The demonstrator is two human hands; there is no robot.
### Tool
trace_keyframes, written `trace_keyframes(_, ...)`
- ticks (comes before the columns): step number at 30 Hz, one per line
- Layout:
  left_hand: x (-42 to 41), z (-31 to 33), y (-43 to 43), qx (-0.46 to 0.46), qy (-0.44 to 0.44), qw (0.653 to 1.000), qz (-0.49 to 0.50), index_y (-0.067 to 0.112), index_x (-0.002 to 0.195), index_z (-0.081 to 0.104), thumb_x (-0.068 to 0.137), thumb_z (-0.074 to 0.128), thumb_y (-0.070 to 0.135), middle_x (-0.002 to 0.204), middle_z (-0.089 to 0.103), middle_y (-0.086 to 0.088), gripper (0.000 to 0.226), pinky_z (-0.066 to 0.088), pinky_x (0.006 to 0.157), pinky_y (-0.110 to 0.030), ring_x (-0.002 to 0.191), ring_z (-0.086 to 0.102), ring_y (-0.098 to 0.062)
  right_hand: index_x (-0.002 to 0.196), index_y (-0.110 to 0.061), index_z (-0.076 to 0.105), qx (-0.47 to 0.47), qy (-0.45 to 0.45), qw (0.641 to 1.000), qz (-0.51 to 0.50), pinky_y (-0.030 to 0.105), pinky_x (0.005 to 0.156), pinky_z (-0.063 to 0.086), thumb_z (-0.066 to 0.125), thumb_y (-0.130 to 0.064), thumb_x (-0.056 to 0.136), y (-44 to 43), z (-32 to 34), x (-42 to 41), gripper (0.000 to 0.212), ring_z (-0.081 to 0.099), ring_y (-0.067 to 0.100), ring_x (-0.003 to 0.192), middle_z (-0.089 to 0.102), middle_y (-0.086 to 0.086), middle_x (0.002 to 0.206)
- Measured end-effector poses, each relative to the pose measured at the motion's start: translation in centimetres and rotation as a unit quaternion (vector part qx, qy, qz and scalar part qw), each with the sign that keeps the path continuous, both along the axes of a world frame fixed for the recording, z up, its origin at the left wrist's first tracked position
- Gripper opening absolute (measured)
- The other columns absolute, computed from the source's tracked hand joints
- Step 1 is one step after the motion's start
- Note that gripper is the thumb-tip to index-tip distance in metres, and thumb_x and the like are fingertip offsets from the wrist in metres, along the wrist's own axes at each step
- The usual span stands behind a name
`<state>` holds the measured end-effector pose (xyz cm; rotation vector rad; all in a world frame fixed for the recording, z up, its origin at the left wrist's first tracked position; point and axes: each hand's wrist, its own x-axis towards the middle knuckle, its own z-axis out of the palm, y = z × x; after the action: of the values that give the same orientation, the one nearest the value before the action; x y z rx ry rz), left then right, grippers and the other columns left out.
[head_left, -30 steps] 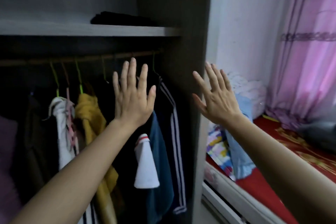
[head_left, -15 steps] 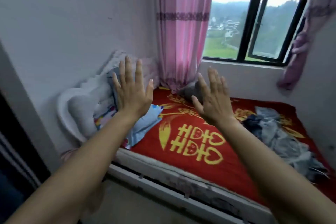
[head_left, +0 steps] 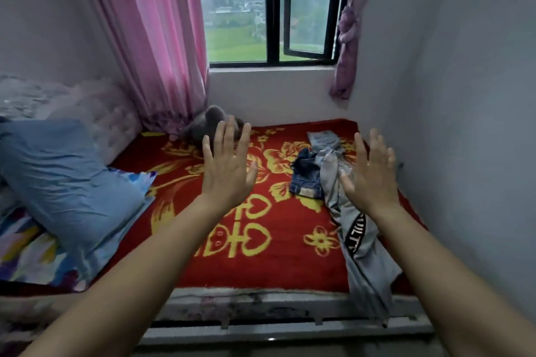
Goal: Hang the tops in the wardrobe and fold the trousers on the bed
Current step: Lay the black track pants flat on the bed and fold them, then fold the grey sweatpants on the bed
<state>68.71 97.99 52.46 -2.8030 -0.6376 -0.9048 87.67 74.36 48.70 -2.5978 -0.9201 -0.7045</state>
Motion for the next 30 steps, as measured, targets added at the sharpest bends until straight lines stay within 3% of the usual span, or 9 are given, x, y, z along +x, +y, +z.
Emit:
trace_keyframes(5, 10.5, -3.6, 3.8, -0.034, 0.012, 0.999, -0.034, 0.018, 0.157, 0.01, 0.093, 0.052, 0.046, 0.164, -0.001, -0.015, 0.082, 0.013, 0.118, -0.06, 0.151, 0.0, -0.033, 0.158, -0.015, -0.001, -0.03, 0.038, 0.997, -0.062, 0.054, 0.123, 0.009, 0.058, -0.039, 0.093, 2.9, -1.5, 8.8, 0.091, 0.002, 0.036, 0.152, -0.004, 0.019, 0.164)
trace_keyframes(11, 22.0, -9.4, 6.8, -0.075, 0.1, 0.987, -0.096, 0.017, 0.157, 0.009, 0.093, 0.048, 0.049, 0.163, -0.002, -0.016, 0.081, 0.016, 0.117, -0.061, 0.15, 0.002, -0.036, 0.158, -0.015, 0.007, -0.07, 0.082, 0.992, -0.071, 0.052, 0.123, 0.012, 0.06, -0.034, 0.093, 4.6, -4.8, 16.0, 0.086, 0.007, 0.036, 0.151, 0.002, 0.02, 0.164)
trace_keyframes(17, 31.4, -17.0, 4.6, -0.133, 0.214, 0.957, -0.142, 0.019, 0.157, 0.001, 0.095, 0.045, 0.051, 0.163, -0.008, -0.014, 0.082, 0.014, 0.118, -0.059, 0.15, -0.001, -0.034, 0.157, -0.017, -0.004, -0.1, 0.191, 0.965, -0.151, 0.051, 0.12, 0.017, 0.061, -0.035, 0.091, 0.0, -13.3, 20.9, 0.094, 0.011, 0.039, 0.15, -0.003, 0.022, 0.163)
trace_keyframes(22, 39.2, -22.6, 1.8, -0.183, 0.259, 0.938, -0.139, 0.018, 0.158, 0.006, 0.096, 0.045, 0.052, 0.163, -0.003, -0.017, 0.08, 0.018, 0.117, -0.056, 0.15, 0.003, -0.036, 0.158, -0.017, -0.004, -0.085, 0.258, 0.94, -0.207, 0.051, 0.12, 0.019, 0.06, -0.038, 0.091, -3.6, -19.8, 28.9, 0.095, 0.011, 0.038, 0.15, -0.005, 0.02, 0.163)
trace_keyframes(26, 45.4, -28.1, 0.1, -0.233, 0.284, 0.924, -0.108, 0.022, 0.157, -0.005, 0.098, 0.04, 0.054, 0.163, -0.012, -0.012, 0.081, 0.012, 0.119, -0.049, 0.151, -0.007, -0.031, 0.157, -0.017, -0.007, -0.094, 0.322, 0.924, -0.185, 0.048, 0.122, 0.014, 0.056, -0.04, 0.094, -4.0, -25.9, 36.0, 0.092, 0.004, 0.036, 0.151, -0.008, 0.021, 0.163)
trace_keyframes(30, 52.6, -34.8, -1.6, -0.317, 0.306, 0.896, -0.064, 0.027, 0.157, -0.005, 0.098, 0.042, 0.054, 0.163, -0.015, -0.009, 0.08, 0.019, 0.119, -0.051, 0.151, -0.008, -0.029, 0.157, -0.018, -0.009, -0.104, 0.363, 0.913, -0.153, 0.047, 0.121, 0.015, 0.055, -0.039, 0.095, -3.5, -32.8, 42.2, 0.092, 0.005, 0.036, 0.151, -0.008, 0.02, 0.163)
